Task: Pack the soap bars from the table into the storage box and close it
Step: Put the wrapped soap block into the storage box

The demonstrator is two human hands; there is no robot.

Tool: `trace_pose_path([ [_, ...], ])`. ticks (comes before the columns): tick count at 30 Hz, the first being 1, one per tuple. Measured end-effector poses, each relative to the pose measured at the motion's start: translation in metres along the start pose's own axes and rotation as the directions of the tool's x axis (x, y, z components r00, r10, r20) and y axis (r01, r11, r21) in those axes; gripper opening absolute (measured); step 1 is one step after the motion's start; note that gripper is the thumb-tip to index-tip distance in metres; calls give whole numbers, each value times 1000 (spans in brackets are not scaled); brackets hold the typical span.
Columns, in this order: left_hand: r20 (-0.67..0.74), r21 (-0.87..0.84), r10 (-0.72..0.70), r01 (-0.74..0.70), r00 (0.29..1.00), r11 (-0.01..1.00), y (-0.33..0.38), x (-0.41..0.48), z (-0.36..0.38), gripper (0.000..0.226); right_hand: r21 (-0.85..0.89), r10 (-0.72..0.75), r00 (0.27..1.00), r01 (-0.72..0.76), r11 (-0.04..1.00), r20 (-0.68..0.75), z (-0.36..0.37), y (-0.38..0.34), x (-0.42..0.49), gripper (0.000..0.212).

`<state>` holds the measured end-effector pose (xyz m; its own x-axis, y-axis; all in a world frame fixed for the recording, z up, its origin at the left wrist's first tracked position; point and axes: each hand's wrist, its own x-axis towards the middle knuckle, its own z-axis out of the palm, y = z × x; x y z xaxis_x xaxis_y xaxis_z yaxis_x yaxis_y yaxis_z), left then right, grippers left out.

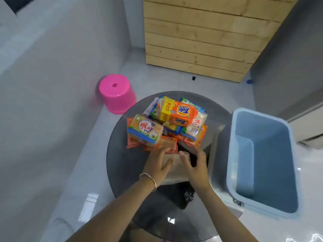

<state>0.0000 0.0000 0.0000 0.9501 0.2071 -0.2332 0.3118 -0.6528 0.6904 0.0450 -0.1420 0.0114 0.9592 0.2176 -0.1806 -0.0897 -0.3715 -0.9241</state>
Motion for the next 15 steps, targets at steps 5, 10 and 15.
trace_pose_path([
  [5,-62,226,187,-168,980,960,-35,27,39,43,-17,-138,990,138,990,15,23,53,20,47],
  [10,-203,222,314,-268,927,937,-49,34,49,32,-29,-180,984,181,983,12,28,83,31,14],
  [15,-242,242,374,-317,895,917,-50,37,53,34,23,-196,981,196,980,9,31,89,36,6],
])
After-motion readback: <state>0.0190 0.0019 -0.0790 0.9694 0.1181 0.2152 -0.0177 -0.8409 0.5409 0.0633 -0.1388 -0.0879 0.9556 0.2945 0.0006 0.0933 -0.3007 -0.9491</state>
